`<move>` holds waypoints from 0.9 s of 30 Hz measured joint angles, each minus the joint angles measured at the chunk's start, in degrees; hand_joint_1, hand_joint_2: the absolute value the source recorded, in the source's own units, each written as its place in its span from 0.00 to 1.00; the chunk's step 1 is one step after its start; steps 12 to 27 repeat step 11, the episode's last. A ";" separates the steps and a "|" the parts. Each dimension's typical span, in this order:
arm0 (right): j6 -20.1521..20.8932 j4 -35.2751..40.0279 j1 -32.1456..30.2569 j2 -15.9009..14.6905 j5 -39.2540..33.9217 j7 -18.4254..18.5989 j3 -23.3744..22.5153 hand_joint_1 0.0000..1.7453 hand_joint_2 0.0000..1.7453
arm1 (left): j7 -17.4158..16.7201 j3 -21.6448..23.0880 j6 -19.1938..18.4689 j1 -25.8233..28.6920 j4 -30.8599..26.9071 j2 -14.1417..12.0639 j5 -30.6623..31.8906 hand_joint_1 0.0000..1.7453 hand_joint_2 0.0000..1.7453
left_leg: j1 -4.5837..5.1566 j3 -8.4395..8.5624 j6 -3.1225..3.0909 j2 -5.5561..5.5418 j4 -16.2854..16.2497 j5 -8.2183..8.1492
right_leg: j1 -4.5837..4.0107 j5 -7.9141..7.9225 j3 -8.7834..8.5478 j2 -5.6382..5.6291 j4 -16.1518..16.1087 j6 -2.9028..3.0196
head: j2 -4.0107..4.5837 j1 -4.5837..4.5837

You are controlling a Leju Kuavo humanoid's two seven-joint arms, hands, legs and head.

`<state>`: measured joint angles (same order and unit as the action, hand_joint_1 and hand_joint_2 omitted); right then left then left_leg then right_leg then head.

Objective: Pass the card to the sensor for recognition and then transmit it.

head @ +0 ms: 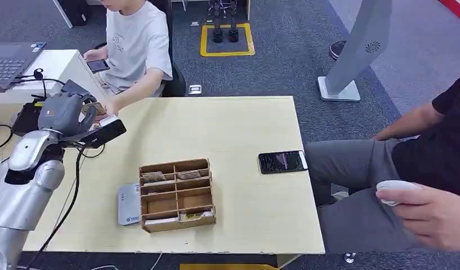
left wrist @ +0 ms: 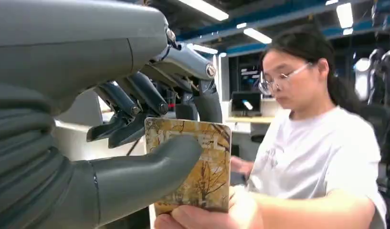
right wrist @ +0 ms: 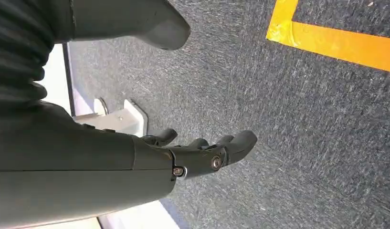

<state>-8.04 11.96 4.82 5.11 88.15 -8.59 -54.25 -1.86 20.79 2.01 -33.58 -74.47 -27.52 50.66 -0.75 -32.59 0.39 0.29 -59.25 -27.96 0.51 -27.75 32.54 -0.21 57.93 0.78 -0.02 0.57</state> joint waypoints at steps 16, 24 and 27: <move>-0.35 -0.07 -0.51 0.00 -1.40 -0.72 0.00 0.00 1.00 | -0.74 -1.95 10.54 4.83 -0.22 -1.12 0.48 0.00 1.00 | 0.00 -0.08 0.00 0.13 0.03 -0.01 | 0.00 -0.01 0.04 -0.14 0.03 0.01 | 0.00 0.00; -0.35 -0.07 -0.51 0.00 -1.40 -0.72 0.00 0.00 1.00 | -0.74 -1.95 10.54 4.83 -0.22 -1.12 0.48 0.00 1.00 | 0.00 -0.08 0.00 0.13 0.03 -0.01 | 0.00 -0.01 0.04 -0.14 0.03 0.01 | 0.00 0.00; -0.35 -0.07 -0.51 0.00 -1.40 -0.72 0.00 0.00 1.00 | -0.74 -1.95 10.54 4.83 -0.22 -1.12 0.48 0.00 1.00 | 0.00 -0.08 0.00 0.13 0.03 -0.01 | 0.00 -0.01 0.04 -0.14 0.03 0.01 | 0.00 0.00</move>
